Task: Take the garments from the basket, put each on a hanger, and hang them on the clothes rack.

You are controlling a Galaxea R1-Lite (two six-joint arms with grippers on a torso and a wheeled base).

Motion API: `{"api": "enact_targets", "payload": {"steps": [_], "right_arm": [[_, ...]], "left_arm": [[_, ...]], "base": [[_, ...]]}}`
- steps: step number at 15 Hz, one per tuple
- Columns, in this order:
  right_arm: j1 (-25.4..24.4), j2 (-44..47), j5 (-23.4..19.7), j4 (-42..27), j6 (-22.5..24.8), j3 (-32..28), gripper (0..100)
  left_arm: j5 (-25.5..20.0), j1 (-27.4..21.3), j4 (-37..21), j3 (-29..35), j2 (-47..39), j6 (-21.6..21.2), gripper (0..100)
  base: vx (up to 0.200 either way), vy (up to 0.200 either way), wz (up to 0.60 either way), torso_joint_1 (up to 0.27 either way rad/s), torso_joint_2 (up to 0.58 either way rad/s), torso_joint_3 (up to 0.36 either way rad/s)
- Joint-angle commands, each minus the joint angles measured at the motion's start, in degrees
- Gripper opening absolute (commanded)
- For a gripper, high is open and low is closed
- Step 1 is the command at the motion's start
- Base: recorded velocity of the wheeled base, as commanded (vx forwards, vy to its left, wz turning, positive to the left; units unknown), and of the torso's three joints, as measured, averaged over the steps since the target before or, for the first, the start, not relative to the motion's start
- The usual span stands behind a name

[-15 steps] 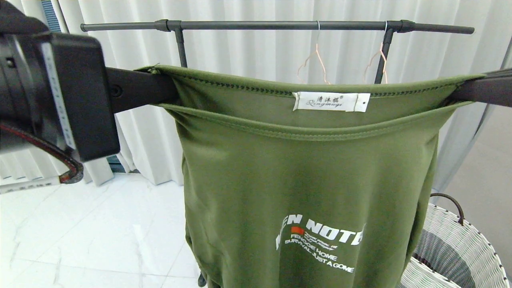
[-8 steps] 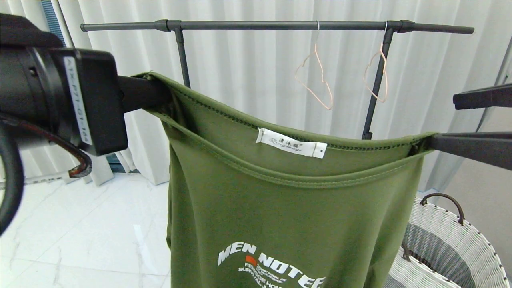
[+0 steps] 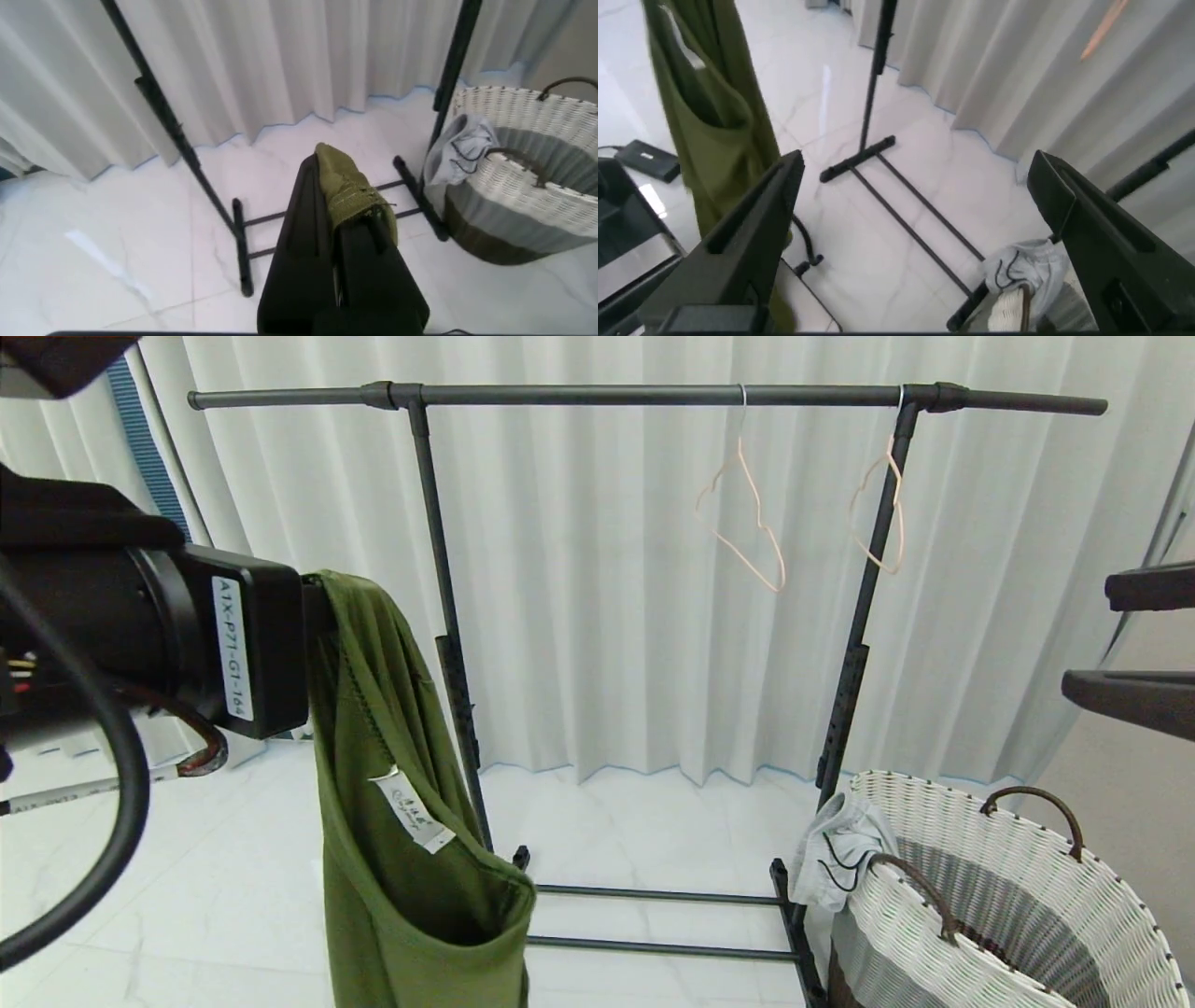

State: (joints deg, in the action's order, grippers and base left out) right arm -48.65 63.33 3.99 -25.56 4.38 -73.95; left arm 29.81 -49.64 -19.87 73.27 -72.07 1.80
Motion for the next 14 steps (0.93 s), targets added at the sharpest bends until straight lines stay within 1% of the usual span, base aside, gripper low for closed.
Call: {"api": "enact_targets", "payload": {"steps": [1,2,3,4,5,6,8,10,11,12,14], "right_arm": [[6.8,2.0,5.3,-3.4,0.5,0.6,100],[8.8,2.9,8.1,-5.2,0.5,0.6,100],[12.5,3.6,11.1,-9.0,0.5,0.6,100],[14.0,3.8,12.8,-10.9,0.5,0.7,100],[14.4,3.8,14.0,-11.1,0.5,0.9,100],[15.5,4.0,18.0,-10.9,0.5,1.6,100],[16.3,4.3,21.8,-11.1,1.0,2.3,100],[16.8,4.0,23.4,-10.9,2.5,3.5,100],[17.1,3.9,23.4,-10.8,2.5,3.7,100],[18.4,3.9,23.3,-10.4,2.1,3.7,100],[19.6,4.0,23.0,-9.0,0.5,3.8,100]], "left_arm": [[0.3,0.2,0.0,-1.5,1.8,-0.7,0],[0.3,0.3,0.0,-2.6,3.2,-1.5,0],[0.3,1.7,0.0,-5.2,5.3,-3.2,0],[0.3,2.7,0.0,-6.9,7.1,-5.1,0],[0.3,3.4,0.0,-7.9,8.1,-6.5,0],[0.3,5.3,0.0,-8.9,9.5,-8.0,0],[0.3,7.2,0.0,-8.8,9.7,-8.0,0],[0.2,7.5,0.0,-8.9,9.7,-8.0,0],[0.2,7.5,0.0,-8.9,9.7,-8.0,0],[0.2,7.5,0.1,-8.9,9.6,-8.0,0],[0.3,7.5,0.2,-9.2,9.6,-8.0,0]], "base": [[0.000,0.000,0.00,0.000,0.00,0.000],[0.000,0.000,0.00,0.000,0.00,0.000],[0.000,0.000,0.00,0.000,0.00,0.000],[0.000,0.000,0.00,0.000,0.00,0.000],[0.000,0.000,0.00,0.000,0.00,0.000],[0.000,0.000,0.00,0.000,0.00,0.000],[0.000,0.000,0.00,0.000,0.00,0.000],[0.000,0.000,0.00,0.000,0.00,0.000],[0.000,0.000,0.00,0.000,0.00,0.000],[0.000,0.000,0.00,0.000,0.00,0.000],[0.000,0.000,0.00,0.000,0.00,0.000]]}}
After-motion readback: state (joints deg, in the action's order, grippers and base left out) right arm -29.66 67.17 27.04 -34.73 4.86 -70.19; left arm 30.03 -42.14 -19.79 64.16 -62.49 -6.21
